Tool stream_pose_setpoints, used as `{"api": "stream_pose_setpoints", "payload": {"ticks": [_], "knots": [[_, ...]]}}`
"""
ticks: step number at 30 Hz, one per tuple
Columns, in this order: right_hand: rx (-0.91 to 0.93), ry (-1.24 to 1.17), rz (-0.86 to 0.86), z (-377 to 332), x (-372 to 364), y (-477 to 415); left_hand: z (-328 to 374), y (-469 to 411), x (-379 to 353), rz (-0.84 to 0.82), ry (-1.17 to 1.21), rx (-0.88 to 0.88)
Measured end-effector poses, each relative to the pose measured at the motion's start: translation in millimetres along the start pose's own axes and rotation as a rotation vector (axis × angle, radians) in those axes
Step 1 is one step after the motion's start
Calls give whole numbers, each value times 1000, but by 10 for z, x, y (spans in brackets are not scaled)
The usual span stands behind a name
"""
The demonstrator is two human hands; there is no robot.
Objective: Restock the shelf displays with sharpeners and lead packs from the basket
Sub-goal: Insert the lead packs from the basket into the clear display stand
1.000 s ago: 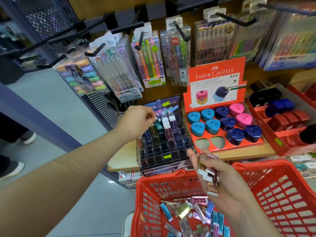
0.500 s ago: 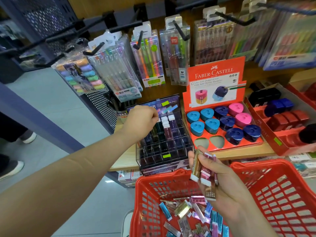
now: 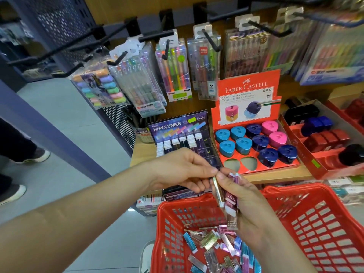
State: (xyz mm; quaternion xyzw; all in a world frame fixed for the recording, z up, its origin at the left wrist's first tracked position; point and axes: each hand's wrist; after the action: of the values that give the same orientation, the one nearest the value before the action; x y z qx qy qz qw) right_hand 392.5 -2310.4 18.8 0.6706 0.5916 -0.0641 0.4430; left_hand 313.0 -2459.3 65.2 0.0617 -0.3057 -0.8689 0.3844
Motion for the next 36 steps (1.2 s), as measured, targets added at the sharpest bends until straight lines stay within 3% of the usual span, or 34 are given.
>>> {"api": "stream_pose_setpoints", "payload": {"ticks": [6, 12, 20, 24, 28, 30, 33, 36], "knots": [[-58, -79, 14, -58, 7, 10, -23, 46, 38, 157, 52, -40], [-30, 105, -111, -64, 73, 48, -53, 65, 99, 337, 239, -123], [133, 89, 4, -11, 45, -92, -218, 126, 91, 95, 41, -60], [156, 216, 31, 38, 12, -151, -256, 111, 9, 143, 2, -84], [91, 248, -16, 100, -44, -172, -228, 148, 38, 48, -23, -63], [-8, 37, -27, 101, -52, -184, -182, 178, 144, 144, -5, -88], [-121, -400, -48, 49, -13, -174, -150, 198, 462, 469, 76, -157], [-119, -509, -57, 9, 42, -136, -194, 150, 746, 727, 77, -219]]}}
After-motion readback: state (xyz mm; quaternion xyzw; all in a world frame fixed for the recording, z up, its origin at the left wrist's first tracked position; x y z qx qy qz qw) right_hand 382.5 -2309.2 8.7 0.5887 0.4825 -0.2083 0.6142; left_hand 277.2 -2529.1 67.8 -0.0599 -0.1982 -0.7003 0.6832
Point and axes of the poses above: each hand's wrist, its own y-axis away from the middle knuckle, its own x-axis out of the back of the hand, z = x × y, and after that the axes turned 1 degree about x, right-handed
